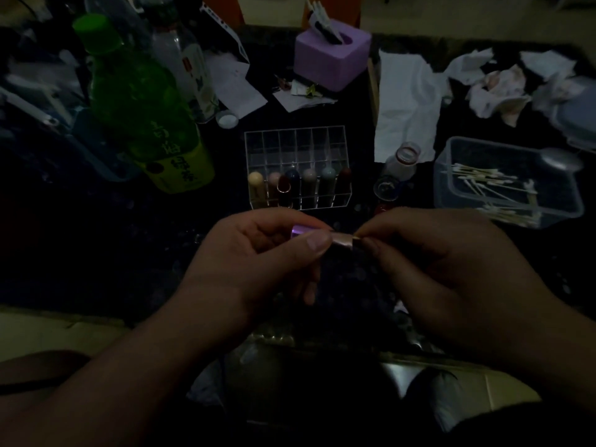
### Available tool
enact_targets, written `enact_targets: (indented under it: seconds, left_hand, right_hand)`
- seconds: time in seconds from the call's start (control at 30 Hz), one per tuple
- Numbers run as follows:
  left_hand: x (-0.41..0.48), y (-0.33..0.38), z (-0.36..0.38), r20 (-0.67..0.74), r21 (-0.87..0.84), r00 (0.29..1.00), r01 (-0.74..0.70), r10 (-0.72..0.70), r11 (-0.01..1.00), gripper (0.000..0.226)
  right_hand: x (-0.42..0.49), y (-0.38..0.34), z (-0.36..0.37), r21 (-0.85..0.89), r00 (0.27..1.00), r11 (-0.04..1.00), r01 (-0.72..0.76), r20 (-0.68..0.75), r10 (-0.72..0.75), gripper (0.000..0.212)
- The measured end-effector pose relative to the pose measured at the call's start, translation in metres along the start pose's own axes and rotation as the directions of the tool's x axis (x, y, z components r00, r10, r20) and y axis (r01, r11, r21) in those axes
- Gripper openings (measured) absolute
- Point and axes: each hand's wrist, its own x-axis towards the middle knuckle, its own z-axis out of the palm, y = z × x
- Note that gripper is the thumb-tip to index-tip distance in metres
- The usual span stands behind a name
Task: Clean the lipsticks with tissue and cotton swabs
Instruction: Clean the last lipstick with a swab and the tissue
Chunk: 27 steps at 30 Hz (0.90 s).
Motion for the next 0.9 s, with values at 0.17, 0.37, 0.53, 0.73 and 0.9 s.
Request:
enact_targets:
  seconds: [0.17,0.37,0.53,0.73,0.9]
  left_hand:
    - [0.0,0.001,-0.003,0.02,-0.025,1.0,-0.022,0.022,0.999,0.01]
    - [0.001,-0.002,-0.002,0.018,0.01,1.0,0.001,-0.001,1.0,0.01]
    - [0.002,-0.001,0.001,0.013,0.024,1.0,0.023,-0.023,0.999,0.011]
    - [0.003,-0.001,-0.001,0.016,-0.022,1.0,-0.008,0.008,1.0,0.014]
    - [0.002,-0.003,0.001,-0.001,-0.07,1.0,-0.029,0.029,0.997,0.022]
  right_hand:
    - [0.003,0.006,-0.005,-0.05,0.996,0.999,-0.021,0.087,0.025,0.014]
    - [0.002,0.007,-0.007,0.018,0.991,0.998,0.063,0.117,-0.065,0.012]
    - [0.002,0.008,-0.005,0.009,0.998,0.999,0.049,0.029,-0.049,0.011]
    - [0.0,0.011,-0.004,0.035,0.998,0.998,-0.056,0.002,0.056,0.011]
    - [0.001,0.01,-0.01,0.025,0.994,1.0,-0.014,0.108,0.012,0.012]
